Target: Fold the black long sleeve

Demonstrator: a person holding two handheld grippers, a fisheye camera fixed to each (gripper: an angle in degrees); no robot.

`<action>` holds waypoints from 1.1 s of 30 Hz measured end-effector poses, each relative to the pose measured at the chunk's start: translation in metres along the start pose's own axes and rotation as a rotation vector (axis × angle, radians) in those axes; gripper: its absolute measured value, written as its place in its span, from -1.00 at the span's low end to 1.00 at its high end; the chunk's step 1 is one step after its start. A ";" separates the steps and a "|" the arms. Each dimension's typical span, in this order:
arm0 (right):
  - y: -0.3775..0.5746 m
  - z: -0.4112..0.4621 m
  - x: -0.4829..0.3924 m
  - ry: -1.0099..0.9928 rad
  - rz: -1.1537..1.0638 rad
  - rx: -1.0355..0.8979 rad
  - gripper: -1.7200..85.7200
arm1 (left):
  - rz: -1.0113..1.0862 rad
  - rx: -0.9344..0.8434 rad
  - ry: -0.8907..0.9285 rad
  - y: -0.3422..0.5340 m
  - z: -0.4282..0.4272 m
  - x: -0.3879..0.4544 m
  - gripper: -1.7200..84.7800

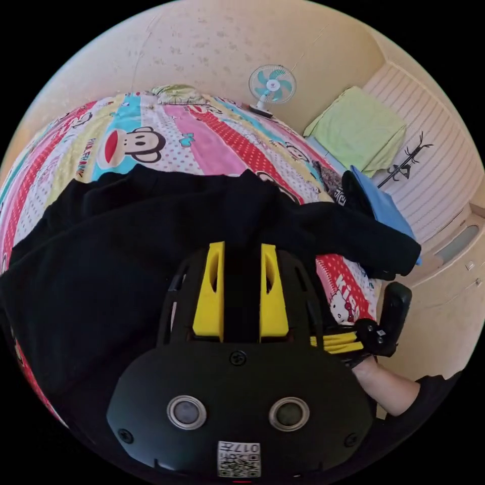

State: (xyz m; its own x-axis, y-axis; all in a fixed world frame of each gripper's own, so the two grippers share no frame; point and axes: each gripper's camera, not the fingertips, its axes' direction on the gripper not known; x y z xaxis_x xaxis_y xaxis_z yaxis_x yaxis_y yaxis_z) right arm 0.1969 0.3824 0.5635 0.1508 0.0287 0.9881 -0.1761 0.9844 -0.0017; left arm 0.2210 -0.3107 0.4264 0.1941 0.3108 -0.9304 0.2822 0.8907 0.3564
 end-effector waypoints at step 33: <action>0.159 -0.267 0.003 0.706 0.509 0.729 -0.70 | -0.401 0.322 -0.038 0.296 -0.169 -0.144 -0.85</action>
State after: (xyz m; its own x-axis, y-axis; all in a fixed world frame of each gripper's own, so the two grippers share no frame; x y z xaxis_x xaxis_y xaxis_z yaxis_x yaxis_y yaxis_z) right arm 0.4296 0.5852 0.5254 0.3738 0.7150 0.5908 -0.8633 0.5011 -0.0602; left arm 0.1173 -0.0358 0.6514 0.0431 -0.0521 -0.9977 0.6150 0.7884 -0.0146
